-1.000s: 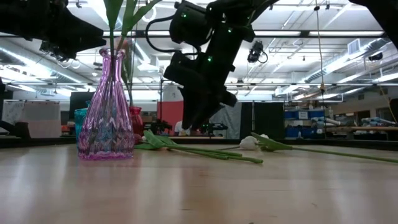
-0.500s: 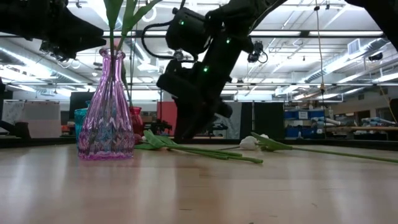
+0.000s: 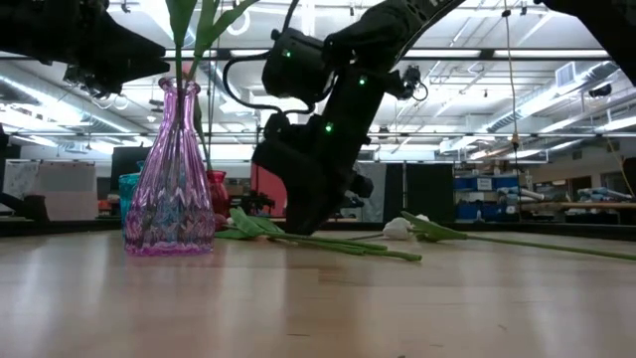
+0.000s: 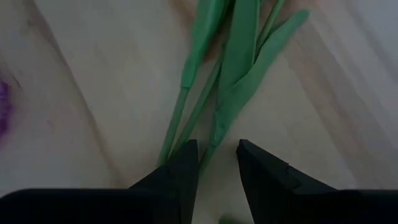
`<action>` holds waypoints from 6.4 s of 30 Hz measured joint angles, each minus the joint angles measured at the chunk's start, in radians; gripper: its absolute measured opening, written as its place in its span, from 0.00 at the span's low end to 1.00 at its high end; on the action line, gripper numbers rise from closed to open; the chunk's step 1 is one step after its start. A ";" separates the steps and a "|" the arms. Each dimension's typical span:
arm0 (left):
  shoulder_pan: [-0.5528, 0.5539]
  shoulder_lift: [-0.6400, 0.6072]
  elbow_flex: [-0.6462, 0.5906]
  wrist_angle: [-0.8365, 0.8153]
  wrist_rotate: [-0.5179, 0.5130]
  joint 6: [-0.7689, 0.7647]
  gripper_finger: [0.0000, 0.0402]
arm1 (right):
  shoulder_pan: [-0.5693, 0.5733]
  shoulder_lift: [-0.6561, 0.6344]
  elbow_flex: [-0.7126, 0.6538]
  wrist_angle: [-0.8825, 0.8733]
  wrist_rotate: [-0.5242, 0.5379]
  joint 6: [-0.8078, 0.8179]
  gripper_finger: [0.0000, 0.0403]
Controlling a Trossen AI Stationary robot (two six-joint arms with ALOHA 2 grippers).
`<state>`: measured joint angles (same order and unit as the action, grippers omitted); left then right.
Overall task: Sort flowers into vase by color
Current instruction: Put the pink tulip into the red vase, then put the bottom right white tulip into the blue vase
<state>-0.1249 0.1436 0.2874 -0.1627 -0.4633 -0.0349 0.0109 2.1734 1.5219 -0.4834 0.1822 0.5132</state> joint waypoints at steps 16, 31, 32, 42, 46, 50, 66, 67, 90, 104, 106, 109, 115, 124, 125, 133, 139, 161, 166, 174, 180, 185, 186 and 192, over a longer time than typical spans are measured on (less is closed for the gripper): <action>0.000 0.000 0.000 0.000 0.000 0.000 0.56 | -0.001 -0.002 -0.022 -0.005 -0.016 0.009 0.03; 0.000 0.000 0.000 0.000 0.000 0.001 0.56 | -0.116 -0.100 0.070 -0.011 0.039 -0.214 0.01; 0.000 0.000 0.000 0.000 0.000 0.001 0.56 | -0.125 -0.115 0.075 -0.009 0.045 -0.227 0.01; 0.000 0.000 0.000 0.000 0.000 0.001 0.56 | -0.190 -0.179 0.081 0.485 -0.065 -0.505 0.02; 0.000 0.000 0.000 -0.003 0.000 -0.020 0.56 | -0.236 -0.122 0.083 0.794 -0.170 -0.531 0.02; 0.000 0.000 0.000 -0.022 0.006 -0.051 0.56 | -0.272 -0.043 0.080 1.047 -0.230 -0.497 0.02; 0.000 0.000 0.000 -0.038 0.011 -0.066 0.56 | -0.309 0.136 0.229 1.431 -0.236 -0.506 0.02; 0.000 0.000 0.000 -0.038 0.011 -0.064 0.56 | -0.308 0.150 0.254 1.428 -0.236 -0.507 0.02; 0.000 0.000 0.000 -0.048 0.011 -0.048 0.56 | -0.321 0.241 0.371 1.321 -0.235 -0.603 0.02; 0.000 0.000 0.000 -0.048 0.011 -0.048 0.56 | -0.324 0.224 0.373 1.321 -0.239 -0.596 0.02; 0.000 0.000 0.000 -0.048 0.011 -0.048 0.56 | -0.324 0.224 0.373 1.321 -0.238 -0.596 0.02; 0.000 0.000 0.000 -0.048 0.011 -0.048 0.56 | -0.324 0.222 0.373 1.315 -0.235 -0.596 0.02; 0.000 0.000 0.000 -0.048 0.011 -0.048 0.56 | -0.324 0.222 0.373 1.286 -0.219 -0.582 0.02; 0.000 0.000 0.000 -0.048 0.011 -0.048 0.56 | -0.318 0.224 0.374 1.236 -0.201 -0.564 0.02; 0.000 0.000 0.000 -0.048 0.011 -0.048 0.56 | -0.318 0.224 0.374 1.212 -0.201 -0.560 0.02; 0.000 0.000 0.000 -0.048 0.011 -0.048 0.56 | -0.319 0.226 0.375 1.033 -0.201 -0.519 0.08; 0.000 0.000 0.000 -0.049 0.011 -0.048 0.56 | -0.318 0.228 0.375 0.894 -0.234 -0.459 0.20; 0.000 0.000 0.000 -0.069 0.011 -0.052 0.56 | -0.233 -0.087 0.320 -0.431 -0.106 -0.290 0.29; 0.000 0.000 0.000 -0.080 0.011 -0.055 0.56 | -0.175 -0.185 0.164 -0.550 -0.057 -0.141 0.29; 0.000 0.000 0.000 -0.073 0.011 -0.055 0.56 | -0.088 -0.320 -0.077 -0.600 -0.112 0.078 0.30; 0.000 0.000 0.000 -0.066 0.006 -0.055 0.56 | -0.033 -0.328 -0.208 -0.599 -0.175 0.171 0.40; 0.000 0.000 0.000 -0.066 0.004 -0.056 0.56 | -0.014 -0.328 -0.250 -0.570 -0.250 0.229 0.47; 0.000 0.000 0.000 -0.067 0.003 -0.056 0.56 | -0.011 -0.328 -0.252 -0.571 -0.257 0.237 0.47; 0.000 0.000 0.000 -0.067 0.003 -0.055 0.56 | -0.003 -0.328 -0.275 -0.572 -0.233 0.276 0.47</action>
<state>-0.1253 0.1436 0.2874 -0.2296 -0.4599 -0.0902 0.0078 1.8458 1.2470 -1.0550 -0.0513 0.7890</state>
